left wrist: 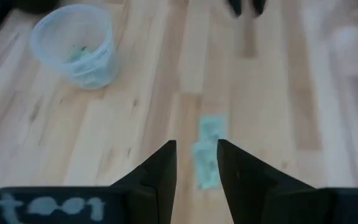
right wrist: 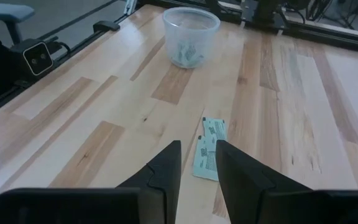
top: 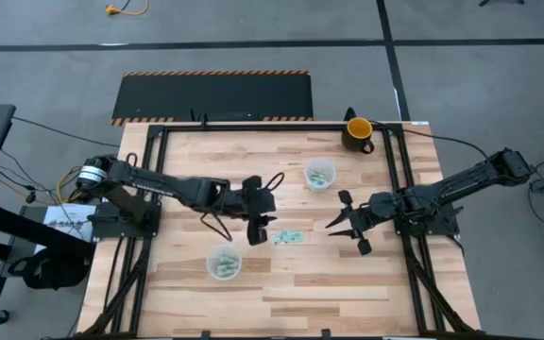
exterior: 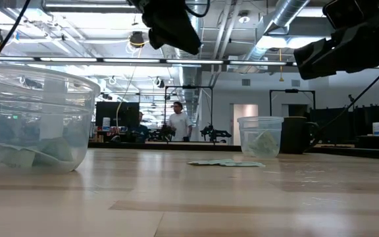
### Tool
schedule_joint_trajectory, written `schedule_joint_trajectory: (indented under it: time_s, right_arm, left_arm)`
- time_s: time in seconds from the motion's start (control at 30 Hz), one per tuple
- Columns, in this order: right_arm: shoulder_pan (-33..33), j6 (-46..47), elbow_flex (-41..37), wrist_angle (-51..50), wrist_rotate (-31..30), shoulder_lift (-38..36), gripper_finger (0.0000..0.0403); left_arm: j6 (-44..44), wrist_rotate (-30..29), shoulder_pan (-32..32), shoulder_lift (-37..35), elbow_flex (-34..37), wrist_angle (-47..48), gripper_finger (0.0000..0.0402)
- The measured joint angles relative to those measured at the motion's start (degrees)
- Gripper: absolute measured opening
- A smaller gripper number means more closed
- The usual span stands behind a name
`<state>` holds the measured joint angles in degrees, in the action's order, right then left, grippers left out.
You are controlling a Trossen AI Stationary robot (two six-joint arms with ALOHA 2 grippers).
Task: Pick and place Stevia / Truvia into bins
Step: Put the stevia packet into the bottom transparent container
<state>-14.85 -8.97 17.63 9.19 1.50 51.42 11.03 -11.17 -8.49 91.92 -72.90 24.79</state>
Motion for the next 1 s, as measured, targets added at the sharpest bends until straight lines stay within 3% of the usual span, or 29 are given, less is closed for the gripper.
schedule_joint_trajectory:
  time_s: [0.27,0.6,0.73,0.87,1.0]
  right_arm:
    - [0.0,0.0,0.0,-1.5,0.0,0.0,0.0093]
    - [0.0,0.0,0.0,-1.7,0.0,0.0,0.0093]
    - [0.0,0.0,0.0,-1.7,0.0,0.0,0.0093]
    - [0.0,0.0,0.0,-1.7,0.0,0.0,0.0093]
    - [0.0,0.0,0.0,-1.7,0.0,0.0,0.0093]
  left_arm:
    - [-0.3,3.1,1.7,1.6,0.0,-1.7,0.0114]
    - [-1.1,5.4,2.2,13.6,0.0,-5.8,0.0159]
    - [0.1,9.2,3.0,17.4,0.0,-6.6,0.0167]
    - [1.6,13.6,4.1,19.0,0.0,-7.2,0.0167]
    - [0.9,13.8,4.2,19.0,0.0,-7.4,0.0167]
